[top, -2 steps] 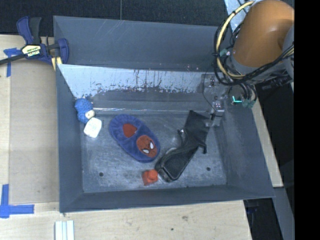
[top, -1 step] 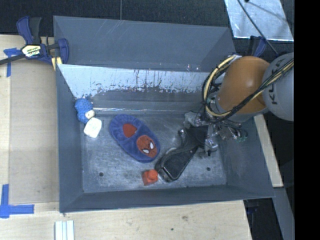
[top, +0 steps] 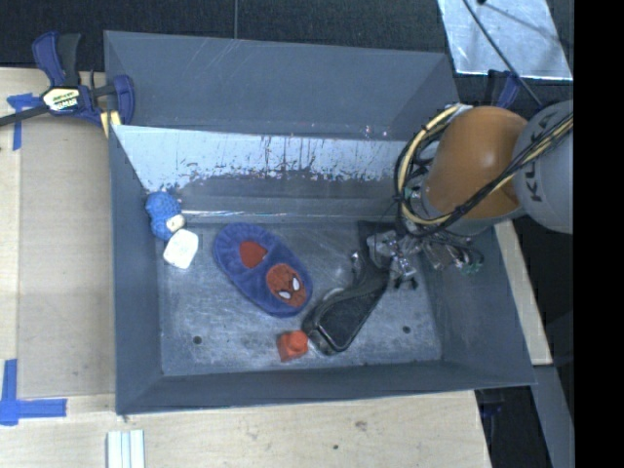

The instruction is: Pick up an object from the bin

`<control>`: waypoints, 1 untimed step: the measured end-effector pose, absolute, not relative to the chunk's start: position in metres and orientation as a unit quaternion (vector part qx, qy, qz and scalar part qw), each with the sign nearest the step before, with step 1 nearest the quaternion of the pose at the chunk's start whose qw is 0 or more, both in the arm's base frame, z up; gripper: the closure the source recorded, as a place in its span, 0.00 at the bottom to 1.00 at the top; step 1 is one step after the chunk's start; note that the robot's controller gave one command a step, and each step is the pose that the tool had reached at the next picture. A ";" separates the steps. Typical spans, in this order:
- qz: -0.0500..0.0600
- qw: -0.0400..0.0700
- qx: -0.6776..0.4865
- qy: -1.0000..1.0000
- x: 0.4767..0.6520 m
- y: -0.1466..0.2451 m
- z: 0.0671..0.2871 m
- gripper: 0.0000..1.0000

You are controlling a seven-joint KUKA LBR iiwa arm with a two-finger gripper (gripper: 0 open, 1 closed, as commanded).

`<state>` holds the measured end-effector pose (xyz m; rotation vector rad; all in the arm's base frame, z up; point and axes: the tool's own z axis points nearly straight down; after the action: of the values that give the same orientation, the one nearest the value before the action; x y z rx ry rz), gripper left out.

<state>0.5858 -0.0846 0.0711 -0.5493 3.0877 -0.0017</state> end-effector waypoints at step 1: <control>-0.002 0.007 -0.183 0.983 0.611 -0.097 0.190 1.00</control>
Offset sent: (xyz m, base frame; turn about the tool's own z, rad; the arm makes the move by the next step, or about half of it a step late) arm 0.0220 -0.0112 0.1125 -0.0200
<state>0.6111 -0.0968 0.1897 -0.5735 3.0752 -0.0071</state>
